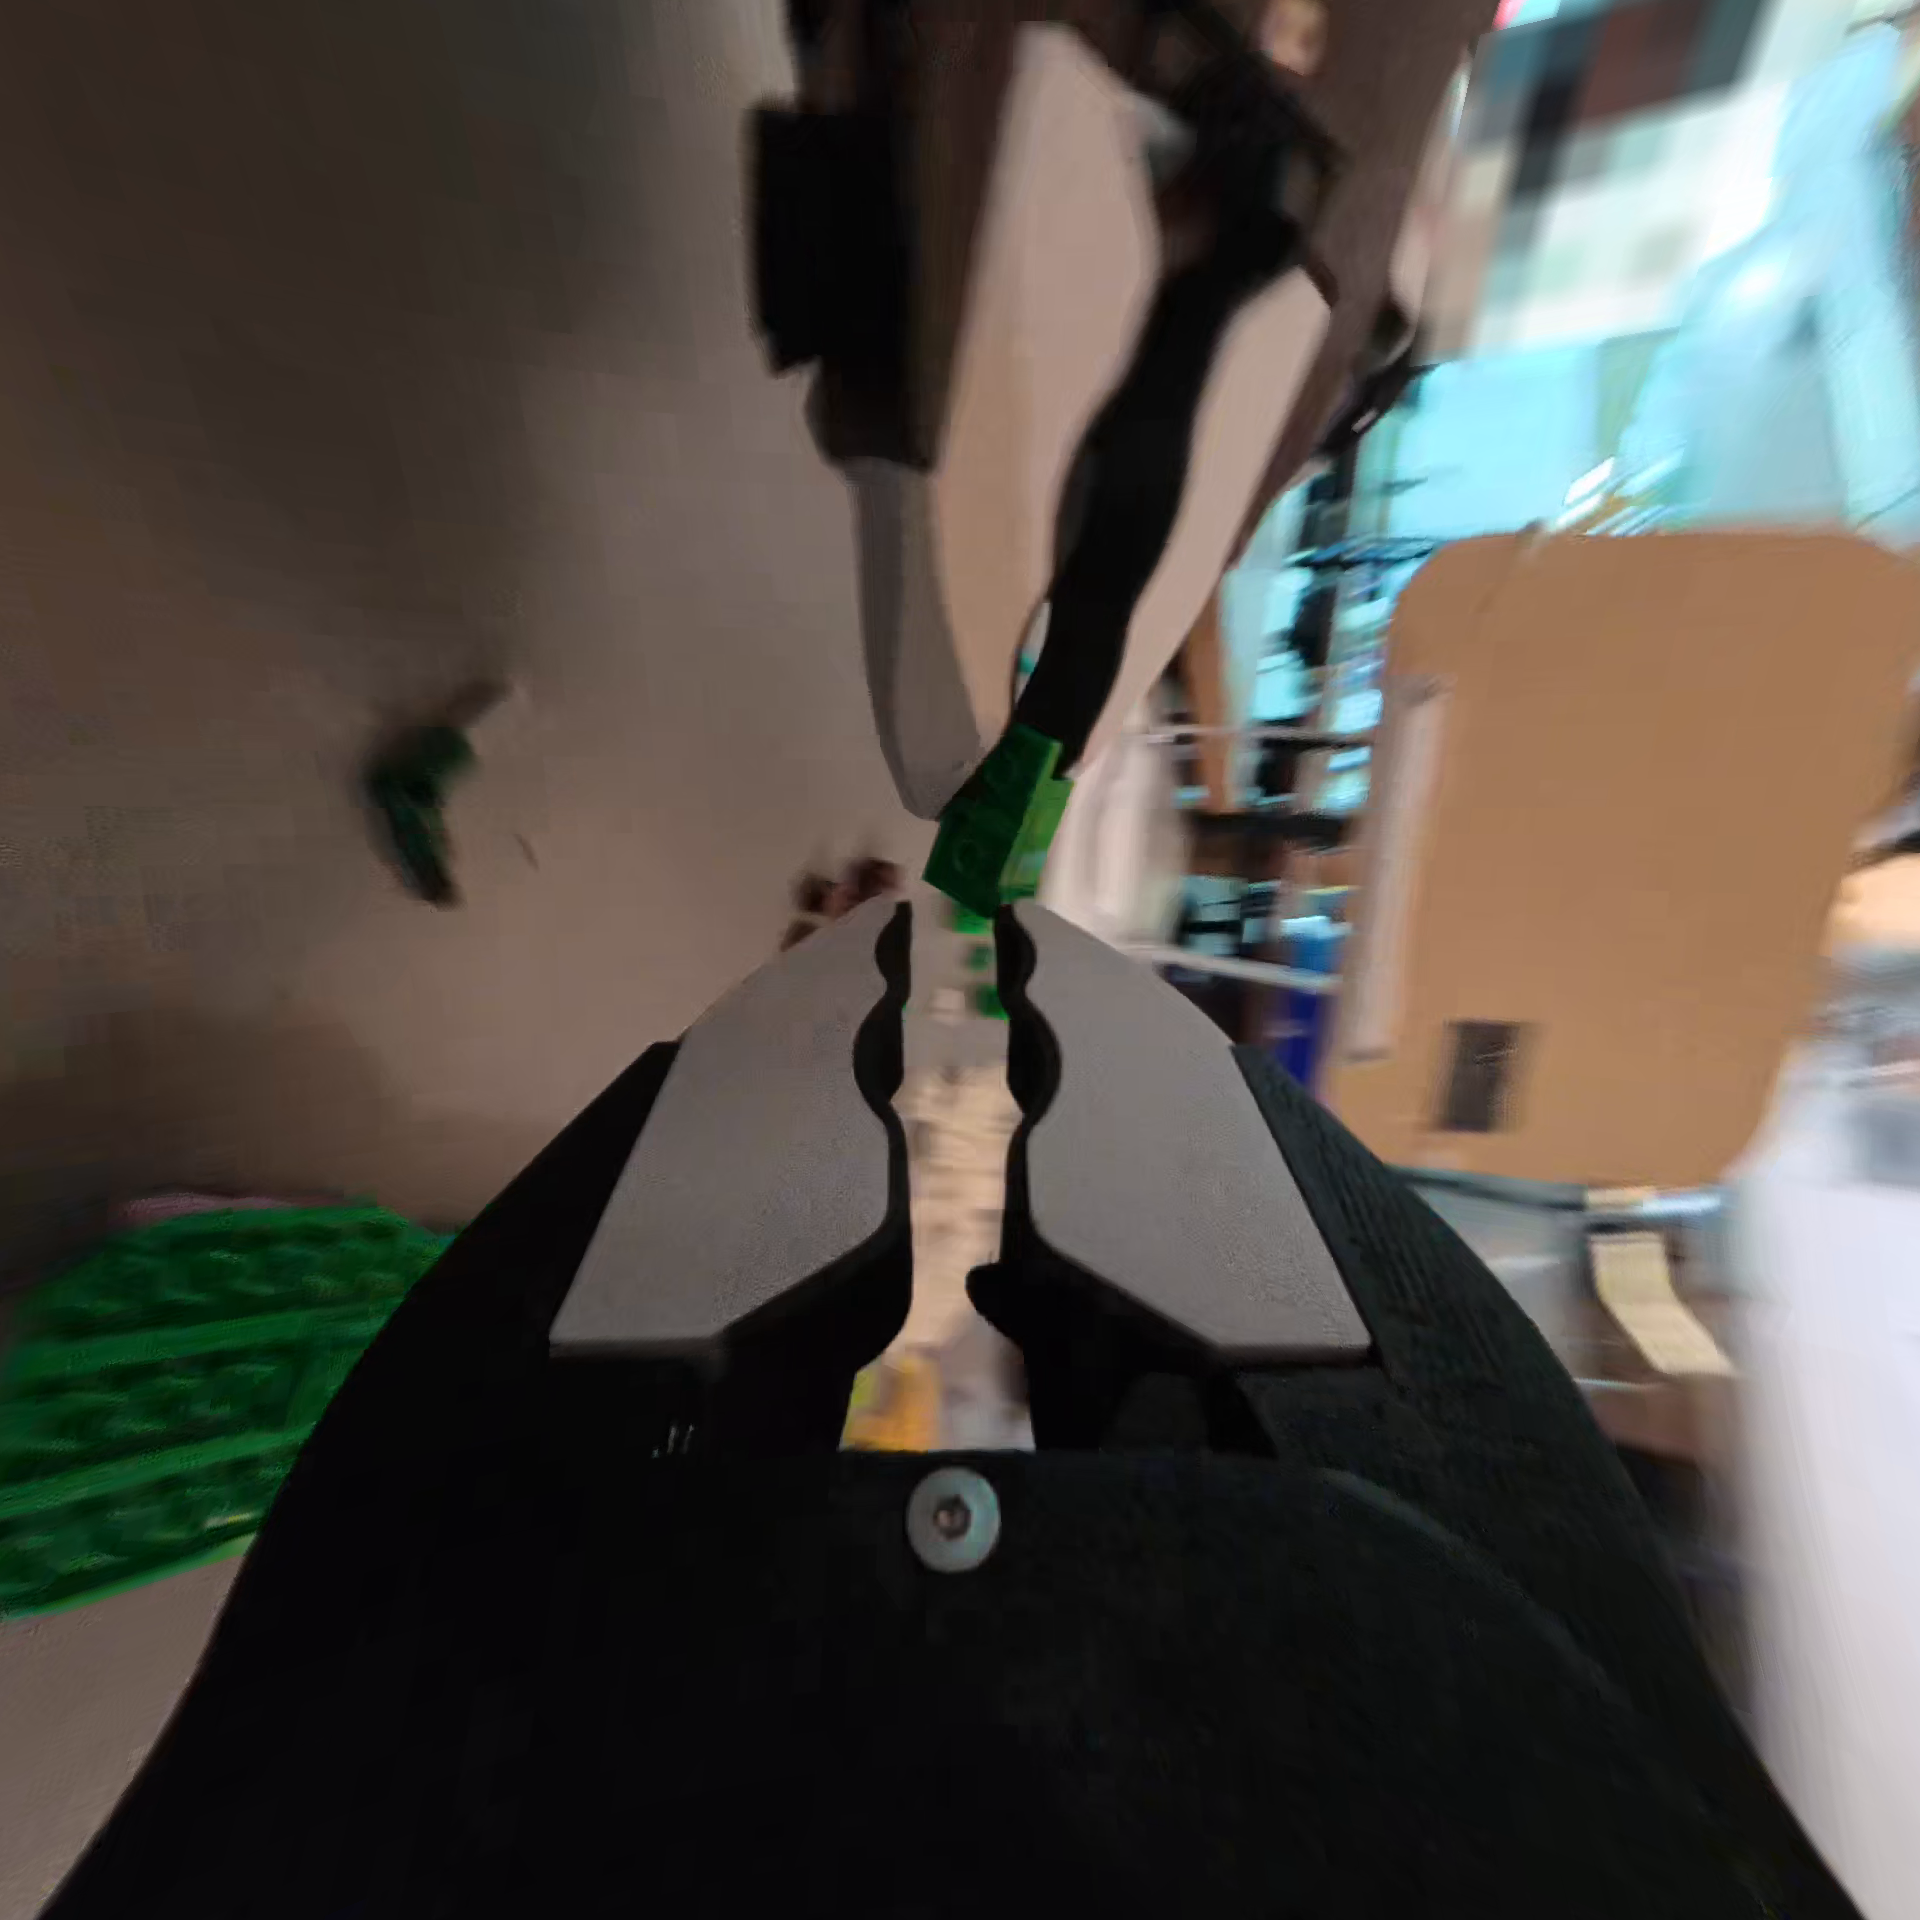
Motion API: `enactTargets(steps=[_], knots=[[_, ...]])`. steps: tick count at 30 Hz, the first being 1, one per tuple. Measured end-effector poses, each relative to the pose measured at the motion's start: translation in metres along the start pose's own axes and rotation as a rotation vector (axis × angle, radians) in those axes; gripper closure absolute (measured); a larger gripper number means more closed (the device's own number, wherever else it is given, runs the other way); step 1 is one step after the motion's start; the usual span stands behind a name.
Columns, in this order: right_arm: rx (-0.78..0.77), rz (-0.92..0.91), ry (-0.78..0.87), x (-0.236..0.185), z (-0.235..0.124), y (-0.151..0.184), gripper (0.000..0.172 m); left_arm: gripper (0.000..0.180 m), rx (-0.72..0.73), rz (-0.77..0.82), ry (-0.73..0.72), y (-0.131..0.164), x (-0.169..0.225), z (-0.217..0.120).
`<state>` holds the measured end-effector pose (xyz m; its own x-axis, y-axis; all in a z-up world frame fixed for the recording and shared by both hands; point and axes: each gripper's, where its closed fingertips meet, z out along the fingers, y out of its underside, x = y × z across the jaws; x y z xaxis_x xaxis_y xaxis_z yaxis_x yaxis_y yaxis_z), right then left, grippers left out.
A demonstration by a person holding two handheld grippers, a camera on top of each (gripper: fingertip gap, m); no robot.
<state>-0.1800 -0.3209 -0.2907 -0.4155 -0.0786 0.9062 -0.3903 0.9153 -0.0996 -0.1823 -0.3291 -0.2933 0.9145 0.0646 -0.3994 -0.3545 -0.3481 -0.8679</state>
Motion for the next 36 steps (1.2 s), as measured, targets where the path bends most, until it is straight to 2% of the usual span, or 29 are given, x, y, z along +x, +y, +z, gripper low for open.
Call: enactTargets(steps=[2,5,10,11,15,17,18,22,25,31,36], knots=[[0.051,0.279,-0.125,-0.003,-0.006,-0.007,0.154,0.168,0.037,0.051,-0.009,-0.003,0.001,-0.002],[0.081,0.453,-0.202,0.000,-0.011,-0.012,0.153,0.168,0.080,0.115,-0.032,-0.009,0.002,-0.004],[0.041,0.471,-0.248,-0.004,-0.012,-0.012,0.158,0.168,0.143,0.200,-0.019,-0.019,0.011,-0.007],[0.036,0.470,-0.240,-0.003,-0.012,-0.011,0.166,0.168,0.140,0.217,-0.014,-0.018,0.012,-0.007],[0.032,0.489,-0.212,0.000,-0.014,-0.011,0.170,0.167,0.140,0.157,-0.043,-0.019,0.008,-0.007],[-0.001,0.389,-0.123,0.007,-0.015,-0.005,0.170,0.165,0.126,0.107,-0.061,-0.017,0.005,-0.006],[-0.032,0.302,-0.061,0.012,-0.016,-0.001,0.170,0.159,0.115,0.068,-0.042,-0.016,0.005,-0.006],[-0.098,-0.035,0.128,0.026,-0.022,0.002,0.171,0.150,0.149,-0.196,0.102,-0.020,0.010,-0.008],[-0.104,-0.170,0.210,0.032,-0.027,0.000,0.171,0.149,0.166,-0.315,0.161,-0.026,0.010,-0.010],[-0.113,-0.407,0.342,0.040,-0.034,-0.009,0.170,0.151,0.155,-0.328,0.178,-0.033,0.016,-0.007],[-0.124,-0.552,0.362,0.034,-0.033,-0.009,0.170,0.145,0.145,-0.328,0.184,-0.036,0.019,-0.008]])
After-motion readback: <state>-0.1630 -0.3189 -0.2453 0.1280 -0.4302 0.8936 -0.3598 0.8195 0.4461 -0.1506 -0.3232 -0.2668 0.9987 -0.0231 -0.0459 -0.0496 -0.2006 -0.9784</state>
